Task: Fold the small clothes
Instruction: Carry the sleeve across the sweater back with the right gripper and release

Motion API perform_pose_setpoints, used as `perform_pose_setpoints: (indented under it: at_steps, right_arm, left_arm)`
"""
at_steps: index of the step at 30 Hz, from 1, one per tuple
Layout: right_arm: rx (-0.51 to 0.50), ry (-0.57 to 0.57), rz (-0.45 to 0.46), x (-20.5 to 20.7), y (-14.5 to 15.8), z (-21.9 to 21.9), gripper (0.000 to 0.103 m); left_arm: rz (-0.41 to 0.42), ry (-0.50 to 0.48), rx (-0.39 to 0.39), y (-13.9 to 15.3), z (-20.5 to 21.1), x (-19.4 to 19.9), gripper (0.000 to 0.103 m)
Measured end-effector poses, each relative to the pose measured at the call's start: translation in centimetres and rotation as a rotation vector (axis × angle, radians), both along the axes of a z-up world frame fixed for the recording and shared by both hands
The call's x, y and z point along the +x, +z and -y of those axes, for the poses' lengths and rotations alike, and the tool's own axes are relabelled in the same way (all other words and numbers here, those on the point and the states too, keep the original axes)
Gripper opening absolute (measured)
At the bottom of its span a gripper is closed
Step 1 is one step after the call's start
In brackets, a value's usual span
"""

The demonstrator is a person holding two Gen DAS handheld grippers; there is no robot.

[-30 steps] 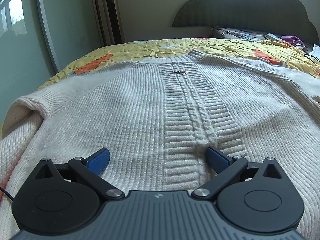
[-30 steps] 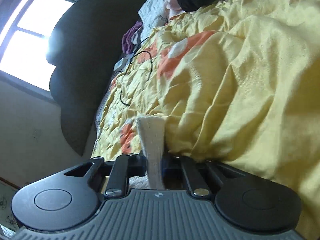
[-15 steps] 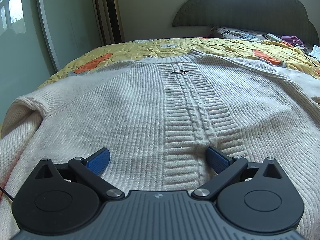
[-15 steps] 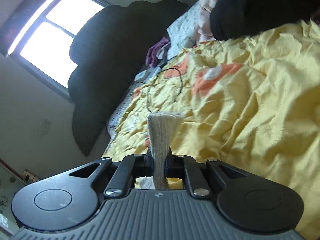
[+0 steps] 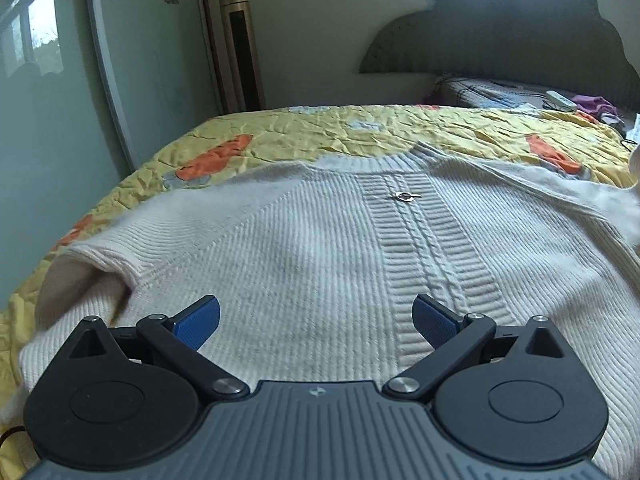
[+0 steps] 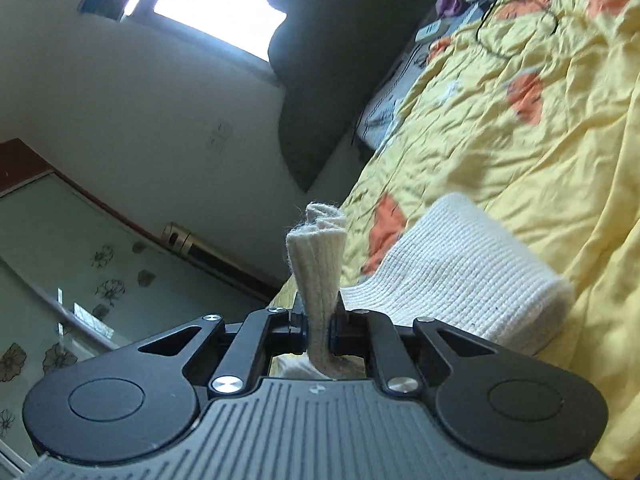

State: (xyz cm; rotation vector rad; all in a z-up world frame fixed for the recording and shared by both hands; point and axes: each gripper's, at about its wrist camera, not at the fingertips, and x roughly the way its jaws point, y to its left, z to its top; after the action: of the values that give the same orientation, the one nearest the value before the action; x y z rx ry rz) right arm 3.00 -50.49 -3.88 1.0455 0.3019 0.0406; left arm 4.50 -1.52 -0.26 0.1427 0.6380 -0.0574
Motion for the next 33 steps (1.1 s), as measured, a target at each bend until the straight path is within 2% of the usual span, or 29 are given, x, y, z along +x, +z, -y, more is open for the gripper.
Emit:
perform_pose_setpoints:
  at_steps: [4,8,11,17,28,33]
  right_arm:
    - [0.017,0.049,-0.052,1.2,-1.8,-3.5,0.013]
    - [0.067,0.086,-0.082,1.9,-2.4,-5.4,0.013]
    - [0.069,0.124,-0.074,2.2,-1.8,-6.9,0.014]
    - [0.028,0.228,-0.054,3.8,0.2,-11.4,0.015]
    - [0.166,0.317,-0.102,6.0,-1.6,-17.0,0.016]
    - [0.172,0.339,-0.088,6.5,-1.2,-18.4,0.016]
  left_arm:
    - [0.012,0.035,0.001,-0.6,-1.0,1.2,0.103]
    - [-0.045,0.034,0.016,-2.7,-1.1,2.2,0.103]
    - [-0.072,0.031,0.024,-3.9,-0.9,2.4,0.103]
    - [-0.087,0.032,-0.027,-4.2,-1.6,2.6,0.103]
    - [-0.065,0.035,-0.013,-4.3,-1.3,2.3,0.103]
    - [-0.064,0.037,-0.019,-4.3,-1.3,2.3,0.103]
